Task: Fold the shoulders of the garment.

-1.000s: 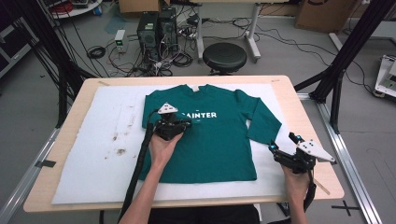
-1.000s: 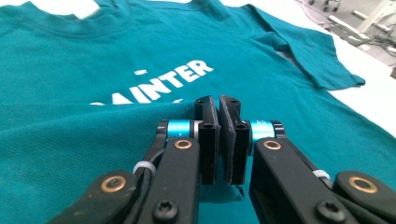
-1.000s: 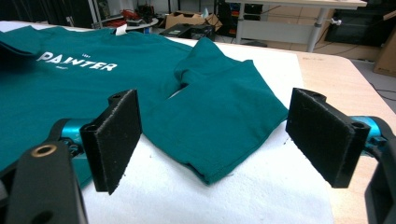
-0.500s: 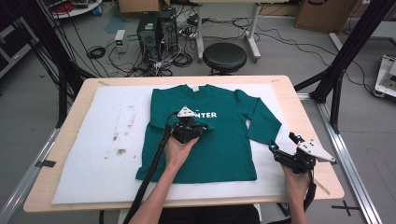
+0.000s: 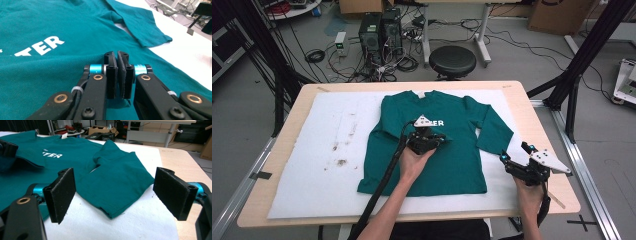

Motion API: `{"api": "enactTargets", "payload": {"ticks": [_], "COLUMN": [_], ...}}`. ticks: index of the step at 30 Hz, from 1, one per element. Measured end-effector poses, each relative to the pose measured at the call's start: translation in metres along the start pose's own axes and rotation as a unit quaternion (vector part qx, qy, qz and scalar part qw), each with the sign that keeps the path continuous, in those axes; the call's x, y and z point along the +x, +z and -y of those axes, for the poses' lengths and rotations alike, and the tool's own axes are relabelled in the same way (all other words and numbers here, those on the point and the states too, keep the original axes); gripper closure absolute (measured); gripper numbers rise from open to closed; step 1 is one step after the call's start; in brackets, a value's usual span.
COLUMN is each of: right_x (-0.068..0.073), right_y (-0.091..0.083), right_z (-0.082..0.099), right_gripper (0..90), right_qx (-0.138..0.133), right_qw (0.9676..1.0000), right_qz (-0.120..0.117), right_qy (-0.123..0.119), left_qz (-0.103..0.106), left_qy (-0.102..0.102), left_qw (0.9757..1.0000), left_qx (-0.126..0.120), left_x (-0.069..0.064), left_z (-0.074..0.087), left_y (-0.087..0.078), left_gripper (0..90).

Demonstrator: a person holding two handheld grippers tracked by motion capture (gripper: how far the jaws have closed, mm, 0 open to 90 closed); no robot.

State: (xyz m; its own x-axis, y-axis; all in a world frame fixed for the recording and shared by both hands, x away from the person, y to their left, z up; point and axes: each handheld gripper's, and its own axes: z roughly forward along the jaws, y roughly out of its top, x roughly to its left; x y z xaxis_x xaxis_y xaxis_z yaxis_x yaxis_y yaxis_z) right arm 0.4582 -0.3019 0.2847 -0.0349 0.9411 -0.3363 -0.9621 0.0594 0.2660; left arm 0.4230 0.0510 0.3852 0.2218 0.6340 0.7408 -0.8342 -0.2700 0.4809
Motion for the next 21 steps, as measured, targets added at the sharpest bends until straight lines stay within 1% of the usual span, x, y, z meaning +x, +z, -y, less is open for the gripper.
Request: {"api": "enactTargets", "payload": {"ticks": [2,4,7,9,15,19,20,21], "right_x": [0.0,0.0,0.001,0.001,0.001,0.001,0.001,0.001], "right_y": [0.0,0.0,0.0,0.0,0.0,0.0,0.0,0.0], "right_z": [0.0,0.0,0.0,0.0,0.0,0.0,0.0,0.0], "right_gripper": [18.7,18.7,18.7,18.7,18.7,18.7,18.7,18.7], "right_qx": [0.002,0.002,0.002,0.003,0.004,0.004,0.004,0.004], "right_qw": [1.0,1.0,1.0,1.0,1.0,1.0,1.0,1.0], "right_qz": [0.0,0.0,0.001,0.001,0.001,0.001,0.002,0.002], "right_qy": [0.001,0.001,-0.001,-0.002,-0.002,-0.002,-0.002,-0.002], "left_qz": [0.002,0.01,0.016,0.016,0.019,0.021,0.02,0.02], "left_qy": [0.002,0.001,0.002,0.005,0.005,0.008,0.011,0.01], "left_qw": [1.0,0.9999,0.9998,0.9998,0.9998,0.9997,0.9997,0.9997], "left_qx": [-0.004,-0.011,-0.013,-0.009,0.001,0.005,0.008,0.009], "left_x": [-0.001,-0.003,-0.007,-0.009,-0.013,-0.015,-0.015,-0.015], "left_z": [-0.001,-0.002,-0.003,-0.003,-0.001,-0.001,-0.001,-0.001], "left_y": [0.001,0.002,0.005,0.008,0.018,0.021,0.022,0.022], "left_gripper": [85.9,85.8,85.8,85.8,85.8,85.7,85.7,85.7]}}
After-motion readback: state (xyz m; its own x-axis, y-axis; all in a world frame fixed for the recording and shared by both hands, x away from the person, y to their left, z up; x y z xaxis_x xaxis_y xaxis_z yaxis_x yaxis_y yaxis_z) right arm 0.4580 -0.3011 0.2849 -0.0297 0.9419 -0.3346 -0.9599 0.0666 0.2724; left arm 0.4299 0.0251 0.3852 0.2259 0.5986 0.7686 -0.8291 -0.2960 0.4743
